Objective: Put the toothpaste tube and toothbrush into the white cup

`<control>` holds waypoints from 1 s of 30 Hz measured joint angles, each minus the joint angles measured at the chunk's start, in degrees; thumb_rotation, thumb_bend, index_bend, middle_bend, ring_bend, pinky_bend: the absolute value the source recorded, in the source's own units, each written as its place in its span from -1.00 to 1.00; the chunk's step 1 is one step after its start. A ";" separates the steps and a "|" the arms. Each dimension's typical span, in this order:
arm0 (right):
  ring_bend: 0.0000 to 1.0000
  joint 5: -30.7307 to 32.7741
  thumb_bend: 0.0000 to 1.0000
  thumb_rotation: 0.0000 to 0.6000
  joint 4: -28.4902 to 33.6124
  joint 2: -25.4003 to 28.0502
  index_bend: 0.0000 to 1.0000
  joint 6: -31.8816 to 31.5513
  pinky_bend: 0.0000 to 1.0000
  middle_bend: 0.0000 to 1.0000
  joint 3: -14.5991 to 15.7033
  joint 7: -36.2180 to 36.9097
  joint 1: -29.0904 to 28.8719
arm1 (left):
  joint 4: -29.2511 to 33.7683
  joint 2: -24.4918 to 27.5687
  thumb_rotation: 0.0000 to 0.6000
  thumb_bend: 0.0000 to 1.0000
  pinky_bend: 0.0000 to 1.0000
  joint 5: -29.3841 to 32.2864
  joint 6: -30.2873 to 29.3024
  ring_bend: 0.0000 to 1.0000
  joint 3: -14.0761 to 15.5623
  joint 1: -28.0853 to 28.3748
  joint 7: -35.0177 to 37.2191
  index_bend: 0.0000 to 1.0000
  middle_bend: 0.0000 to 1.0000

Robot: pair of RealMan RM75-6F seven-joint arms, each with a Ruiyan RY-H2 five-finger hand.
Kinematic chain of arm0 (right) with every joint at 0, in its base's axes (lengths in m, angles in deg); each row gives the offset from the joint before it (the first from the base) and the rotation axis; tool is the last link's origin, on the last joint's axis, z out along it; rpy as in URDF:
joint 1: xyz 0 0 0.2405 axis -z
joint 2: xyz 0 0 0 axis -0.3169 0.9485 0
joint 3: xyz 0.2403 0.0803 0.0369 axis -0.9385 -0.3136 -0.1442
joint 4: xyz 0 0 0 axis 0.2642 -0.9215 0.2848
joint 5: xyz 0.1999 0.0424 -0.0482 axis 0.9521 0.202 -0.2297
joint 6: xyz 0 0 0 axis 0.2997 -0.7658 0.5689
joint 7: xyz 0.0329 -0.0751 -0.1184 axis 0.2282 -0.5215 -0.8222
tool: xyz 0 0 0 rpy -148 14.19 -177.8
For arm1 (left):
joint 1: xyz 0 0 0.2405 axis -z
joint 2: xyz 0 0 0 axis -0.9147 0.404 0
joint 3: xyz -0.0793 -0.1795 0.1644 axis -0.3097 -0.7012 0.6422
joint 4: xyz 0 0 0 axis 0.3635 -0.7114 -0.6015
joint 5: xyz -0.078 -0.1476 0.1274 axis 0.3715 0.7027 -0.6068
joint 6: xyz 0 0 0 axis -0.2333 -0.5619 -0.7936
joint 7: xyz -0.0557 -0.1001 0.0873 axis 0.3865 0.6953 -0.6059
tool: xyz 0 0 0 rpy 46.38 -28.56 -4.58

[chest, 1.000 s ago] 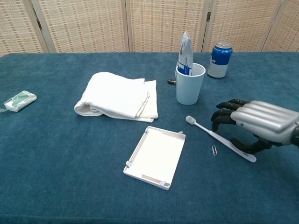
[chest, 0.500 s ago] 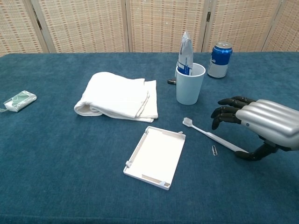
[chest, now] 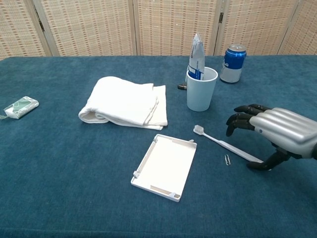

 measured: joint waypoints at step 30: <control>-0.97 2.46 -0.47 1.00 3.73 3.82 -0.22 1.43 -0.85 -0.54 -2.85 2.28 -1.72 | 0.78 0.01 1.00 -0.73 -0.71 -0.24 0.32 -0.95 -0.06 0.37 -0.94 -0.43 -0.89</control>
